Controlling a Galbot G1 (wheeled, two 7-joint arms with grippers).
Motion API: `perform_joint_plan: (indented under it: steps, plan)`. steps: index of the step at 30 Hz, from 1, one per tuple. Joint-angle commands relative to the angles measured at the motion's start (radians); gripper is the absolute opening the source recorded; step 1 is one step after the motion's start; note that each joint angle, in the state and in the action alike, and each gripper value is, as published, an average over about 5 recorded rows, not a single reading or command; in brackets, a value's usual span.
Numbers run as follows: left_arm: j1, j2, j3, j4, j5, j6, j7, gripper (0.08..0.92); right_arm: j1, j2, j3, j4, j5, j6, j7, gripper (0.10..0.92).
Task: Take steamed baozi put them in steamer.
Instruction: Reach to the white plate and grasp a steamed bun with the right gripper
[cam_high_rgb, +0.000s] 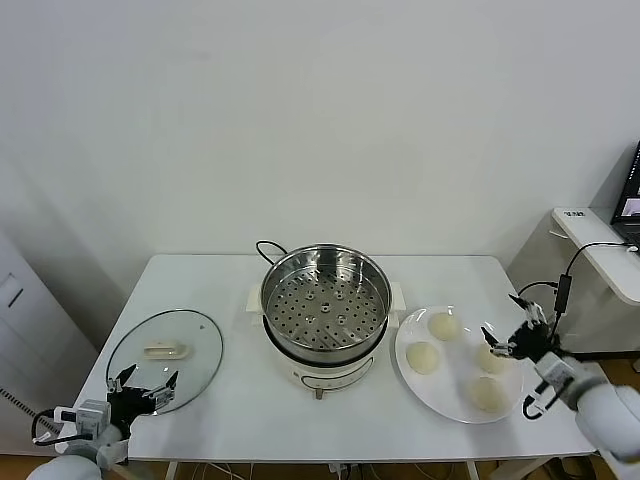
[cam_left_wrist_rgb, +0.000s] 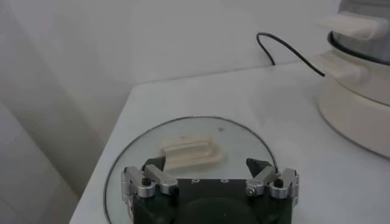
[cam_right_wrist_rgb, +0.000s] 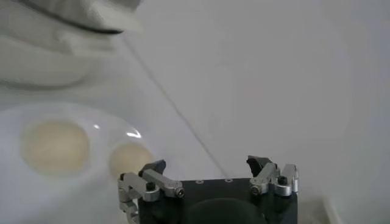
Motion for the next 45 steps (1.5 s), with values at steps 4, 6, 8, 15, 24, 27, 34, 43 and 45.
perform_joint_plan:
  steps: [4, 6, 8, 15, 24, 27, 34, 43, 45]
  plan:
    - [-0.019, 0.012, 0.012, 0.006, 0.004, 0.019, 0.000, 0.823, 0.771, -0.167, -0.719, -0.291, 0.015, 0.051, -0.369, 0.823]
    - [-0.019, 0.013, 0.012, 0.011, 0.006, 0.019, 0.001, 0.823, 0.916, -0.165, -0.883, -0.340, 0.068, 0.051, -0.425, 0.823]
    - [-0.021, 0.013, 0.013, 0.019, 0.008, 0.019, 0.001, 0.823, 1.050, -0.148, -1.029, -0.391, 0.108, 0.054, -0.481, 0.823]
    - [-0.026, 0.010, 0.018, 0.038, 0.014, 0.020, 0.004, 0.823, 1.308, -0.021, -1.345, -0.561, 0.158, 0.107, -0.632, 0.823]
    - [-0.036, 0.013, 0.018, 0.056, 0.014, 0.020, 0.005, 0.823, 1.349, 0.120, -1.440, -0.688, 0.174, 0.144, -0.715, 0.823]
    - [-0.038, 0.013, 0.016, 0.060, 0.012, 0.019, 0.006, 0.823, 1.334, 0.154, -1.437, -0.716, 0.154, 0.150, -0.727, 0.823]
    - [-0.037, 0.013, 0.013, 0.060, 0.011, 0.018, 0.006, 0.823, 1.289, 0.200, -1.397, -0.764, 0.088, 0.164, -0.730, 0.823]
    - [-0.037, 0.012, 0.014, 0.061, 0.011, 0.018, 0.006, 0.823, 1.244, 0.224, -1.353, -0.803, 0.047, 0.162, -0.721, 0.823]
    - [-0.036, 0.012, 0.013, 0.063, 0.011, 0.017, 0.006, 0.823, 1.234, 0.230, -1.343, -0.811, 0.037, 0.162, -0.721, 0.822]
